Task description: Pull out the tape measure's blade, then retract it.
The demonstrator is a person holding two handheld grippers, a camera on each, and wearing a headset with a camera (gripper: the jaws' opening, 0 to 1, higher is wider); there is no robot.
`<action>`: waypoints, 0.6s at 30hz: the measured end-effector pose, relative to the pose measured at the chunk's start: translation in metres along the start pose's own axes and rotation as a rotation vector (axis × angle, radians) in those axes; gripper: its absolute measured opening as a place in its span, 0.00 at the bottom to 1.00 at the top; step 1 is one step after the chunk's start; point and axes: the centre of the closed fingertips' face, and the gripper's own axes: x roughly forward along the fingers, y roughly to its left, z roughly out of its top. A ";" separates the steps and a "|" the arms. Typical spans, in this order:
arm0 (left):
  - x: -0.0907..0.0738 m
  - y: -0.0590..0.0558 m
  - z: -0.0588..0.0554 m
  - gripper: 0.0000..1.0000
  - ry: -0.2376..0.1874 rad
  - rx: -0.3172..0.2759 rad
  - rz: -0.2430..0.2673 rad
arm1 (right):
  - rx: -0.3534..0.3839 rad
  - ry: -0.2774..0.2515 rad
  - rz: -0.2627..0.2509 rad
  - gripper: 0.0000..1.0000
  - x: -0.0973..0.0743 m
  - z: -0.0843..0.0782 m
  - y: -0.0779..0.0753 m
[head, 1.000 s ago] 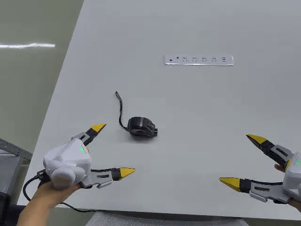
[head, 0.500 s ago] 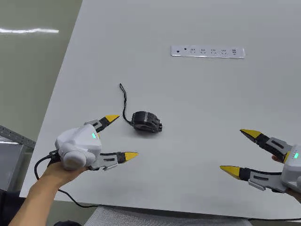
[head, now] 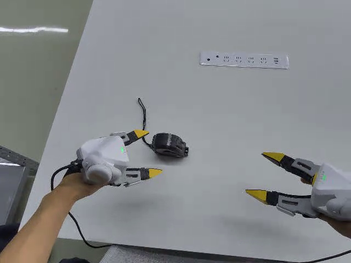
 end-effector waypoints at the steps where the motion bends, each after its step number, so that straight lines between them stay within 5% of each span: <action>1: 0.002 0.001 0.000 0.55 0.004 0.005 -0.005 | -0.001 -0.001 0.003 0.55 0.002 0.000 0.000; 18: 0.044 0.011 -0.010 0.49 0.076 0.142 -0.125 | -0.016 0.005 0.088 0.49 0.055 -0.004 -0.011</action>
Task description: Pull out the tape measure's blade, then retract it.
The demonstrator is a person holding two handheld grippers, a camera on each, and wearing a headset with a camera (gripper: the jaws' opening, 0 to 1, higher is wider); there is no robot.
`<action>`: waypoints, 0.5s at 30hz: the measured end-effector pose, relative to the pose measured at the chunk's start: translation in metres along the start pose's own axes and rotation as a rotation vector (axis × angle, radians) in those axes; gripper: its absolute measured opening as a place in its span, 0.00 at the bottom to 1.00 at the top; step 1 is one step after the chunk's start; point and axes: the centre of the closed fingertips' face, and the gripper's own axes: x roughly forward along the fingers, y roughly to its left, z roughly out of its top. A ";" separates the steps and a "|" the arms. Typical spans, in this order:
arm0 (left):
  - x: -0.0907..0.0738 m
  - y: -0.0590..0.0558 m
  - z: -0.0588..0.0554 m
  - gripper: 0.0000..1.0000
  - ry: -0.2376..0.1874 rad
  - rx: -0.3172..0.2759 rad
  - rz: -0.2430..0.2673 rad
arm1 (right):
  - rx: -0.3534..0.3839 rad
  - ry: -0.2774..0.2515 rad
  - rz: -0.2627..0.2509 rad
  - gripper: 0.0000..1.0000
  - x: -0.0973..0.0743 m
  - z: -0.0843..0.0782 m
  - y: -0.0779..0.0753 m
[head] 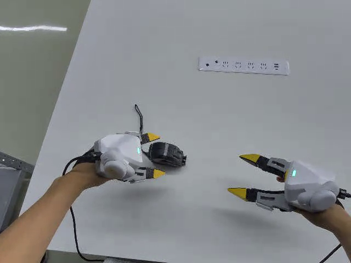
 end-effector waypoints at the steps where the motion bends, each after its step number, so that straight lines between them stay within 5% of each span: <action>1: 0.001 0.001 -0.001 0.48 0.005 0.005 -0.004 | -0.002 0.001 0.004 0.48 0.002 0.000 -0.001; 15: 0.019 0.013 -0.012 0.37 0.054 0.069 -0.089 | -0.023 0.025 0.075 0.42 0.044 -0.007 -0.012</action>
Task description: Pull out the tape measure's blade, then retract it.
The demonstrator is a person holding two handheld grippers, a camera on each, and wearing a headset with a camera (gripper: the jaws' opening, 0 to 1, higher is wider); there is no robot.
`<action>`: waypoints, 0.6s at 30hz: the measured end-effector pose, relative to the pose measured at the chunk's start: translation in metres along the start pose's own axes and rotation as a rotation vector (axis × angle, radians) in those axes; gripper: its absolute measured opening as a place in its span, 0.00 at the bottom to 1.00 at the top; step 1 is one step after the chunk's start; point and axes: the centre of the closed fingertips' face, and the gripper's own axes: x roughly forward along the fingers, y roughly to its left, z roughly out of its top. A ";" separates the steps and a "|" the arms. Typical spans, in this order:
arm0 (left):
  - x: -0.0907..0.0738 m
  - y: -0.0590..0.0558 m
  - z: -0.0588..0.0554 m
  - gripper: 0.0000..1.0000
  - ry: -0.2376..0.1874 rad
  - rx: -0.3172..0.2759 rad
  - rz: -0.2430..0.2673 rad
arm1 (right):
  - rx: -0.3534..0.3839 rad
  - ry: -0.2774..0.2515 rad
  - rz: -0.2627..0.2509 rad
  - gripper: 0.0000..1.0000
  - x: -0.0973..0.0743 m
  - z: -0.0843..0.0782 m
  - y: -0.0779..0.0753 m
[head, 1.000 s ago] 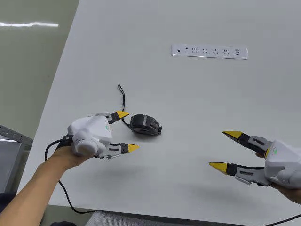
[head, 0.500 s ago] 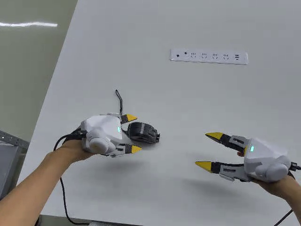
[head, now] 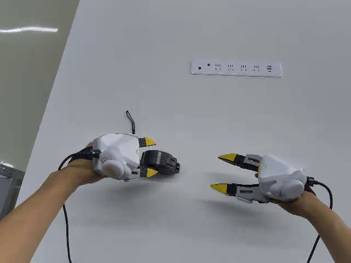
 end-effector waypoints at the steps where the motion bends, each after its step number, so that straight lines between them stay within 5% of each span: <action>1: 0.001 -0.001 0.000 0.37 0.001 0.003 -0.010 | -0.002 0.003 0.005 0.42 0.002 0.000 0.000; 18: 0.008 -0.008 -0.007 0.31 0.008 0.021 -0.076 | -0.026 0.033 0.115 0.36 0.054 -0.004 0.003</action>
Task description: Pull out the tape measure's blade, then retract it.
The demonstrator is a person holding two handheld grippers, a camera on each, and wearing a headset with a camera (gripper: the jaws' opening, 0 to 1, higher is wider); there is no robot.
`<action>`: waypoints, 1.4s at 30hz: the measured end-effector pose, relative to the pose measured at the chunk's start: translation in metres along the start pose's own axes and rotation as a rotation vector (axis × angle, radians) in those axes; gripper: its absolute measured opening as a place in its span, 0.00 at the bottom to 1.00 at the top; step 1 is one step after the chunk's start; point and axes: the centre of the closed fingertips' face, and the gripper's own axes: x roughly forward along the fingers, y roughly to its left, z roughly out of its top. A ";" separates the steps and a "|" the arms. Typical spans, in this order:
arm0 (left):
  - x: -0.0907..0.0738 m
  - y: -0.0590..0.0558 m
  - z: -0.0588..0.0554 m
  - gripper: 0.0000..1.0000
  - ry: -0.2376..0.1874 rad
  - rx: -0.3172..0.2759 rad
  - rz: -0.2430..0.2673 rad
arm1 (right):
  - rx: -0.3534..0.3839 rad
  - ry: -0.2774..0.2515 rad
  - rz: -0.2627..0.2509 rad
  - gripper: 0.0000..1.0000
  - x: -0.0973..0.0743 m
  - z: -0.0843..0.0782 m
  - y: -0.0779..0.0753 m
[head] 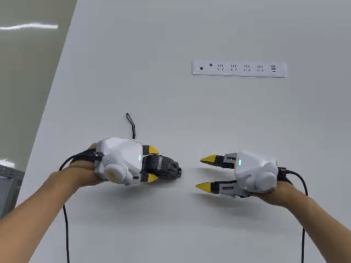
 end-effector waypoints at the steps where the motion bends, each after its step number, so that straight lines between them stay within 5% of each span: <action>1: 0.000 0.000 0.000 0.31 -0.002 0.000 -0.002 | -0.003 0.001 0.004 0.36 0.003 0.000 0.000; 24: 0.001 0.000 -0.001 0.29 0.001 -0.030 0.005 | -0.031 0.029 0.079 0.27 0.044 -0.002 -0.002; 42: 0.000 0.001 -0.001 0.29 -0.011 -0.047 0.010 | -0.058 0.046 0.091 0.14 0.055 -0.005 -0.003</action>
